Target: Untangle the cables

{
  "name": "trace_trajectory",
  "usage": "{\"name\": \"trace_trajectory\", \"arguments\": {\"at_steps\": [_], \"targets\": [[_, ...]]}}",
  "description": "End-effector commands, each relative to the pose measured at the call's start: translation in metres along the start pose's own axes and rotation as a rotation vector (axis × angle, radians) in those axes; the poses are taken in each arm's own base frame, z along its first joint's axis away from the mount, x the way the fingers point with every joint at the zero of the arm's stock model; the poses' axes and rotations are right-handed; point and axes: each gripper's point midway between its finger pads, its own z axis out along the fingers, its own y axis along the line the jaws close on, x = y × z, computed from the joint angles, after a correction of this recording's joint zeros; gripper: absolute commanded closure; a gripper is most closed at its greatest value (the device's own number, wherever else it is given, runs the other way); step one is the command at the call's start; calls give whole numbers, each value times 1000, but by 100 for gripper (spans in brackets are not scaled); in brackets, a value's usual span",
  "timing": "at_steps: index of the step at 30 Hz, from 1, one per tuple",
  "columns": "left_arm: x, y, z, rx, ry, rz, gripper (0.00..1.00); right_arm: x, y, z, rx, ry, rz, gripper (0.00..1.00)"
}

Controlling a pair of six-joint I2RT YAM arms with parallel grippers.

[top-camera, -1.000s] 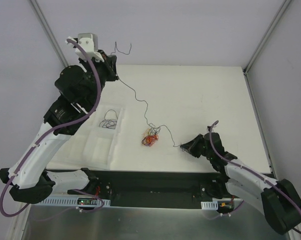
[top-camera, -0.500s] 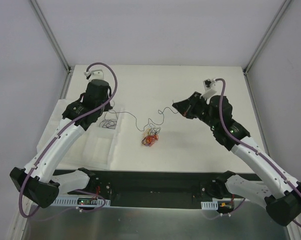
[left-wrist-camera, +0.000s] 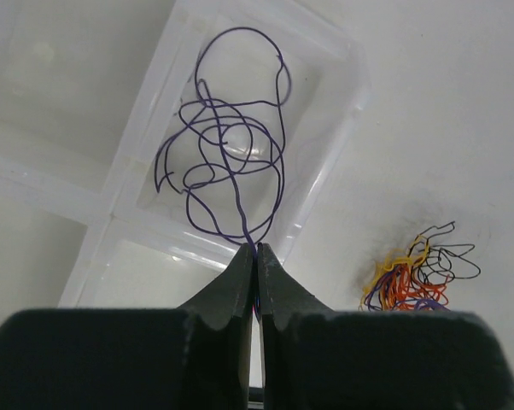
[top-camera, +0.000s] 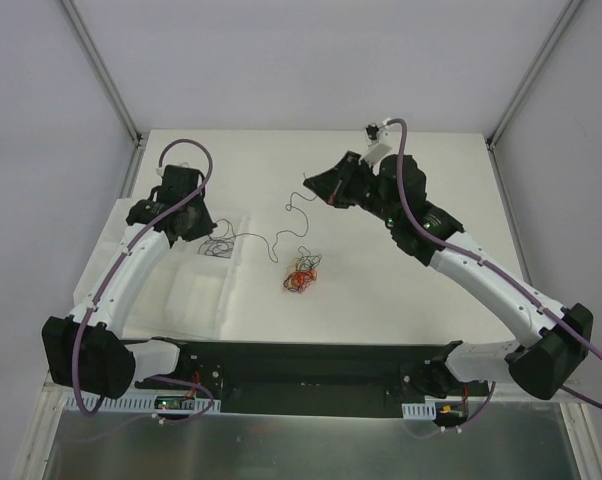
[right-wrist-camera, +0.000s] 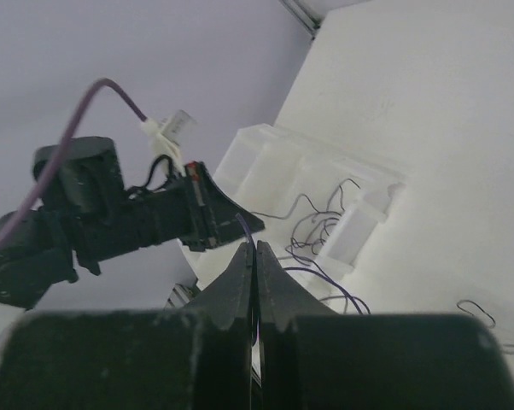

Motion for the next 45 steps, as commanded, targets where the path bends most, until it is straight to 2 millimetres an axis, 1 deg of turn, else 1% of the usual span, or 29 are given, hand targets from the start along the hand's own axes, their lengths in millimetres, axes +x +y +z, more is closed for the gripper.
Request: {"name": "trace_trajectory", "arguments": {"at_steps": [1, 3, 4, 5, 7, 10, 11, 12, 13, 14, 15, 16, 17, 19, 20, 22, 24, 26, 28, 31, 32, 33, 34, 38, 40, 41, 42, 45], "targets": [[12, -6, 4, 56, 51, -104, 100, -45, 58, 10, -164, -140, -15, 99], [18, -2, 12, 60, 74, -138, 100, -49, 67, 22, -211, -164, 2, 100], [25, -3, 16, 72, 107, -155, 100, -49, 72, 28, -234, -166, 17, 100], [30, 1, 20, 59, 127, -171, 100, -48, 75, 37, -252, -165, 36, 100], [35, 7, 28, 35, 154, -207, 100, -45, 87, 54, -315, -157, 73, 100], [42, 17, 37, 2, 187, -256, 100, -42, 101, 82, -361, -168, 91, 100], [42, 19, 38, -2, 189, -273, 93, -41, 105, 91, -371, -178, 98, 100], [43, 22, 39, -7, 189, -282, 84, -40, 110, 98, -384, -184, 109, 100], [42, 26, 38, -15, 176, -293, 69, -36, 108, 112, -388, -188, 117, 100], [41, 29, 37, -27, 159, -299, 57, -33, 112, 122, -398, -190, 124, 100], [40, 33, 34, -36, 137, -305, 46, -32, 114, 130, -398, -195, 129, 100], [39, 37, 31, -39, 118, -312, 38, -33, 121, 138, -413, -203, 133, 100], [35, 44, 26, -61, 76, -310, 30, -32, 123, 146, -416, -209, 138, 100], [27, 53, 15, -78, -2, -310, 21, -23, 124, 164, -413, -202, 153, 100], [25, 58, 8, -88, -45, -313, 18, -21, 126, 171, -419, -205, 151, 100], [16, 64, -8, -86, -131, -322, 13, -10, 125, 185, -402, -195, 148, 100], [8, 69, -24, -85, -213, -332, 11, 2, 119, 198, -388, -177, 164, 100], [-1, 74, -42, -80, -302, -346, 10, 20, 113, 209, -370, -151, 170, 100], [-8, 79, -52, -97, -346, -339, 10, 42, 104, 217, -340, -120, 168, 100], [-18, 78, -58, -106, -366, -304, 10, 77, 85, 229, -303, -71, 170, 100], [-20, 77, -60, -102, -369, -282, 10, 88, 77, 236, -290, -49, 176, 100], [-25, 78, -63, -108, -381, -276, 10, 94, 72, 239, -289, -37, 181, 100], [-28, 79, -66, -116, -395, -265, 9, 103, 62, 244, -272, -25, 173, 100], [-51, 74, -92, -99, -473, -200, 8, 134, 35, 254, -213, 46, 103, 100], [-61, 66, -99, -69, -483, -157, 9, 147, 20, 253, -175, 79, 58, 100], [-66, 61, -103, -49, -488, -153, 9, 154, 15, 252, -161, 95, 35, 100], [-68, 55, -105, -22, -488, -157, 9, 161, 5, 251, -136, 114, 7, 100], [-77, 32, -108, 86, -484, -142, 9, 182, -12, 242, -92, 167, -59, 100]]}}
